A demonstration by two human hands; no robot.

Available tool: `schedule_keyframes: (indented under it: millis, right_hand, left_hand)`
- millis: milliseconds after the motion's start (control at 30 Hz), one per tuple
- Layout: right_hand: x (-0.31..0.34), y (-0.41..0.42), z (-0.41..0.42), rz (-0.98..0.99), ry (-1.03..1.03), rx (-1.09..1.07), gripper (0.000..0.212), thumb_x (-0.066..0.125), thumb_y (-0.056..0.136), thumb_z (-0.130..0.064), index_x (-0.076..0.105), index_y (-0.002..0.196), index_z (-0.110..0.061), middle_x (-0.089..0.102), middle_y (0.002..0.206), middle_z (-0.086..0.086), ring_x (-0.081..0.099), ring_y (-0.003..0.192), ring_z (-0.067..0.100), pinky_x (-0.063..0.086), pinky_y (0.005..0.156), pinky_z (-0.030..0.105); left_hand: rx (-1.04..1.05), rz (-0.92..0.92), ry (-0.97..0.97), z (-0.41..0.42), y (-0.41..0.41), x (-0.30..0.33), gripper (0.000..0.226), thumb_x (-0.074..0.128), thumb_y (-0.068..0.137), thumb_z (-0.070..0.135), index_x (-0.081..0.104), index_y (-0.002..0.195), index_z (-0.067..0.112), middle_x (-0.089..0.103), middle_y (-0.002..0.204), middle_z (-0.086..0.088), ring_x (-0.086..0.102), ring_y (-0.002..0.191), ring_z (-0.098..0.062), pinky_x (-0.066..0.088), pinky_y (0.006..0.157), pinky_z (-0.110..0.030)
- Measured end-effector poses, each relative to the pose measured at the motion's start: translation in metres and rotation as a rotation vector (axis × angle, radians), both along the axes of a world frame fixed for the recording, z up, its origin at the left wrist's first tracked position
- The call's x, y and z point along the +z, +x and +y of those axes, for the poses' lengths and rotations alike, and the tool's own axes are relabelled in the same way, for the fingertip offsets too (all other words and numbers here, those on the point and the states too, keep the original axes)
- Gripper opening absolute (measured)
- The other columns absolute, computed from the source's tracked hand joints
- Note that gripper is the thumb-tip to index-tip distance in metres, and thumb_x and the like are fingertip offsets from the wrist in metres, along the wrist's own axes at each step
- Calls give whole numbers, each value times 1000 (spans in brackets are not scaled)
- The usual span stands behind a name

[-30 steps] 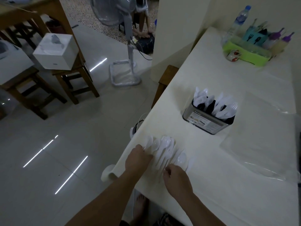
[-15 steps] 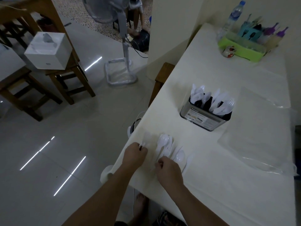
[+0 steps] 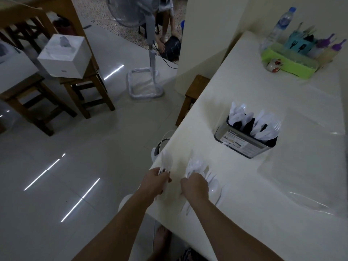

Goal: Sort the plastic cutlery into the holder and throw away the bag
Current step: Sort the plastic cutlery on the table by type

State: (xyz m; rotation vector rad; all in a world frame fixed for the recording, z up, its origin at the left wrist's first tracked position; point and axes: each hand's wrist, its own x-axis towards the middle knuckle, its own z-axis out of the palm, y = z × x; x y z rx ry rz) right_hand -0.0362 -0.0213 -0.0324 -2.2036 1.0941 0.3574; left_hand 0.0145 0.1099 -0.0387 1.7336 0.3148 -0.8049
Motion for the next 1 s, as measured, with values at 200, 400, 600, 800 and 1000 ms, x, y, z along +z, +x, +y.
schedule_keyframes:
  millis: [200,400,600,800,1000]
  right_hand:
    - [-5,-24,-14,-130,291,-159,24,61,80,-23,53,58,-15,52,55,7,52,50,20,40,52,30]
    - [-6,-47,-24,-119,361,-188,26,62,87,-21,62,65,-6,57,53,4,56,50,17,41,50,27]
    - [-7,-53,-24,-117,182,-67,36,56,94,-27,64,70,-1,62,62,15,55,53,20,44,53,31]
    - [14,-42,7,-152,158,225,29,45,98,-31,60,76,-22,57,67,-7,55,65,8,39,57,21]
    - [19,-37,14,-107,188,297,28,42,96,-30,66,102,-16,65,85,-2,65,84,18,54,77,34]
  left_hand:
    - [31,44,-12,-7,-3,-3,25,52,92,25,69,83,9,69,85,-7,63,85,-28,50,80,-38]
    - [-5,86,-153,-14,-10,-1,23,48,96,19,64,98,2,67,70,-9,63,71,-29,54,74,-45]
    - [-20,89,-191,-16,-18,0,16,46,94,8,61,93,4,65,80,-13,59,65,-27,52,65,-39]
    - [-36,47,-150,-20,-28,3,20,49,97,19,61,89,5,58,63,-8,51,51,-18,43,53,-32]
    - [-136,-9,-125,-17,-28,4,26,67,86,34,69,88,8,67,64,-3,59,53,-13,45,51,-28]
